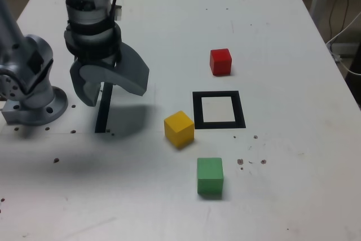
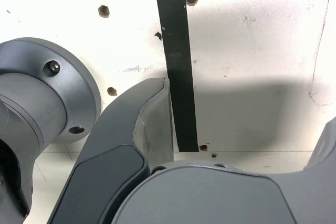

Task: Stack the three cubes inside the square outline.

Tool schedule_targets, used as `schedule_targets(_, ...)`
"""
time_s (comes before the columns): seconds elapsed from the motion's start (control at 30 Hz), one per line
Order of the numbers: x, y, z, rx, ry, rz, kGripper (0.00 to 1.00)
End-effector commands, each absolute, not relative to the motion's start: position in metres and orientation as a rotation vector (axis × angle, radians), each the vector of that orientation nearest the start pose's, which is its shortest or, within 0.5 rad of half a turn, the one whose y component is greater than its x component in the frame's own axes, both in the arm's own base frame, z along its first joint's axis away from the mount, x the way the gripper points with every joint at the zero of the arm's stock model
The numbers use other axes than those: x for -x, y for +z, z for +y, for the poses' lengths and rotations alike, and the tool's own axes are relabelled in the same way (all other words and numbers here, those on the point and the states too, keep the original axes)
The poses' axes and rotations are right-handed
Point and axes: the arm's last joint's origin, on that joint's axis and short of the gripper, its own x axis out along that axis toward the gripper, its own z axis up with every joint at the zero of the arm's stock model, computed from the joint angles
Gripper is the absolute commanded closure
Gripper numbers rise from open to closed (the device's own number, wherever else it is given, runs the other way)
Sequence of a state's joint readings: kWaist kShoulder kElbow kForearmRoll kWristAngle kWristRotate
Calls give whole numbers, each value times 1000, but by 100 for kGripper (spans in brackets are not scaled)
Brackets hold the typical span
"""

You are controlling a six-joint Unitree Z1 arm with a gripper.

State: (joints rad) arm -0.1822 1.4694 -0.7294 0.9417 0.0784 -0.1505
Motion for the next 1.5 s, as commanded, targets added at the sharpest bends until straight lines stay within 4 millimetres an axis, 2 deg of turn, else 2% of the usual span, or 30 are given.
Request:
schedule_targets(0.0, -148, 229, -24, -102, 43, 1659, 1)
schedule_targets(0.3, -150, 231, -24, -105, 35, 1652, 1)
schedule_targets(0.5, -161, 247, -25, -131, 31, 1665, 1)
schedule_targets(0.67, -185, 270, -27, -188, 49, 1647, 1)
schedule_targets(0.9, -233, 301, -16, -227, 36, 1603, 1)
schedule_targets(1.07, -264, 312, 1, -177, 49, 1593, 1)
schedule_targets(1.23, -299, 313, 27, -112, 97, 1585, 1)
schedule_targets(1.47, -344, 292, 81, -24, 156, 1623, 1)
